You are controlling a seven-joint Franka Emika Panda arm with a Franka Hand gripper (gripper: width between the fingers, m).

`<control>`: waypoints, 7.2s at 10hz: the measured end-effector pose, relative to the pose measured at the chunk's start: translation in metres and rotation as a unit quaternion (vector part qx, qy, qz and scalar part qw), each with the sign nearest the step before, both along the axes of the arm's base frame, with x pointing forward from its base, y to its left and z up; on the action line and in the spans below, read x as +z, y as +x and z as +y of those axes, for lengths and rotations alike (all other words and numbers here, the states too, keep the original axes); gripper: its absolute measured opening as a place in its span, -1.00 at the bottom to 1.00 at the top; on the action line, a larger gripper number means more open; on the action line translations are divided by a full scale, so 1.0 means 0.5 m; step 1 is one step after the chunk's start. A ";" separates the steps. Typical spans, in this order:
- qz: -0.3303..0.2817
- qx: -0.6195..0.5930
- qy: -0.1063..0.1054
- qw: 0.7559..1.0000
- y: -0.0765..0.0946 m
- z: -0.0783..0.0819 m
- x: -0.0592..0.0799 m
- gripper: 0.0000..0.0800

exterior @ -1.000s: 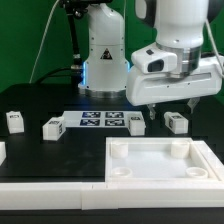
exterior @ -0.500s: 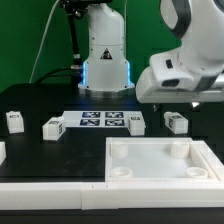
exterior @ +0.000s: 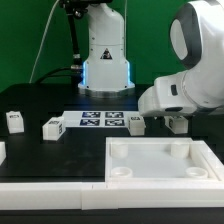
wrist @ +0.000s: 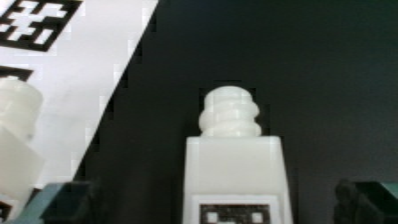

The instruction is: Assemble one leg

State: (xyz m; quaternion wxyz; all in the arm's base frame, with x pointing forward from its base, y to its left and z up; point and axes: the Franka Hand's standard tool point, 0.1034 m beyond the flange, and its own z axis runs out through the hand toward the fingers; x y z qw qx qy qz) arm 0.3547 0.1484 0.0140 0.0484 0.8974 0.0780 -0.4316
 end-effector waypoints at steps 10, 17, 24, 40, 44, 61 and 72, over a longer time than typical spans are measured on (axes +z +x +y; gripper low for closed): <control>0.000 0.000 0.001 1.000 -0.002 0.000 -0.009 -0.28; -0.014 0.002 -0.011 1.000 0.015 -0.017 0.122 -0.28; -0.196 -0.005 0.032 0.980 0.053 -0.035 0.149 -0.28; -0.602 0.059 0.154 0.781 0.281 -0.079 0.163 -0.28; -0.585 0.062 0.154 0.794 0.347 -0.073 0.173 -0.28; -0.607 0.113 0.172 0.768 0.540 -0.057 0.185 -0.28; -0.634 0.117 0.170 0.746 0.519 -0.069 0.122 -0.28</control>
Offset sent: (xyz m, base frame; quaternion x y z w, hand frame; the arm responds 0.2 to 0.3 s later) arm 0.0064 -0.0019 0.0010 -0.0113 -0.0034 0.0074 0.9999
